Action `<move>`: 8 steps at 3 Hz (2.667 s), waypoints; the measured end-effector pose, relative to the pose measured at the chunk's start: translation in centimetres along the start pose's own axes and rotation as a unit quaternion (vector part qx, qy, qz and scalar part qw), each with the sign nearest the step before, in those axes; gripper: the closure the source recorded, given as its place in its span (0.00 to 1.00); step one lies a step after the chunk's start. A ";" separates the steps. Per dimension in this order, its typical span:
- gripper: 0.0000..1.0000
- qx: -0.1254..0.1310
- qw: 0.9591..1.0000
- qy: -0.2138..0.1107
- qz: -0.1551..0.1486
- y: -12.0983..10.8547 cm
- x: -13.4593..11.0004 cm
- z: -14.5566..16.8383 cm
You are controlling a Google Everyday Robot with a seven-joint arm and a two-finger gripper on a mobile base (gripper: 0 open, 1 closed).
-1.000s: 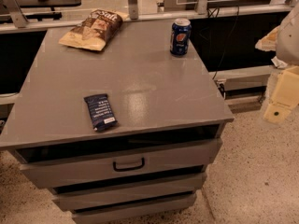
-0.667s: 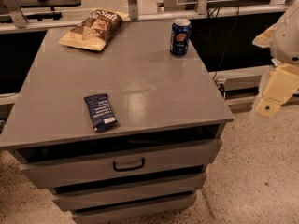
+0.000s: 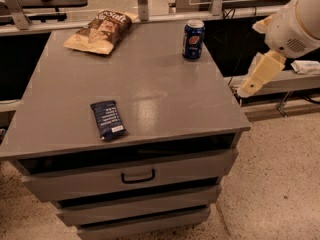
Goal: Move pepsi can near brown chip bag
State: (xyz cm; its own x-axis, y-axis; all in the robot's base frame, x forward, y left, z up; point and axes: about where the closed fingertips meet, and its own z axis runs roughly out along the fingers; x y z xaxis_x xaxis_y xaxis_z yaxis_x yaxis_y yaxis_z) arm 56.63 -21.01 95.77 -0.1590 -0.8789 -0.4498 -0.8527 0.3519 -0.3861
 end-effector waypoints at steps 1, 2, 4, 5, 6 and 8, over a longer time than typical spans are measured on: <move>0.00 0.019 0.997 -0.067 0.028 -4.0 -1.8 3.9; 0.00 0.030 0.988 -0.136 0.068 -7.2 -3.8 7.6; 0.00 0.035 0.959 -0.243 0.138 -12.9 -7.9 15.2; 0.04 0.037 0.942 -0.289 0.168 -15.3 -9.9 18.8; 0.26 0.041 0.933 -0.307 0.181 -16.6 -10.5 20.2; 0.72 0.058 0.916 -0.354 0.181 -18.0 -10.7 17.0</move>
Offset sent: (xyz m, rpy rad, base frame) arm 0.1722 0.0498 -0.0216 0.5080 -0.1649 -0.0668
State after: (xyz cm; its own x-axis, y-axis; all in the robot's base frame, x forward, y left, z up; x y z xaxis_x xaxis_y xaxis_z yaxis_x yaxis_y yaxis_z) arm 82.16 -12.49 93.80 -0.0236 -0.2832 -0.9588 -0.7426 0.6471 -0.1729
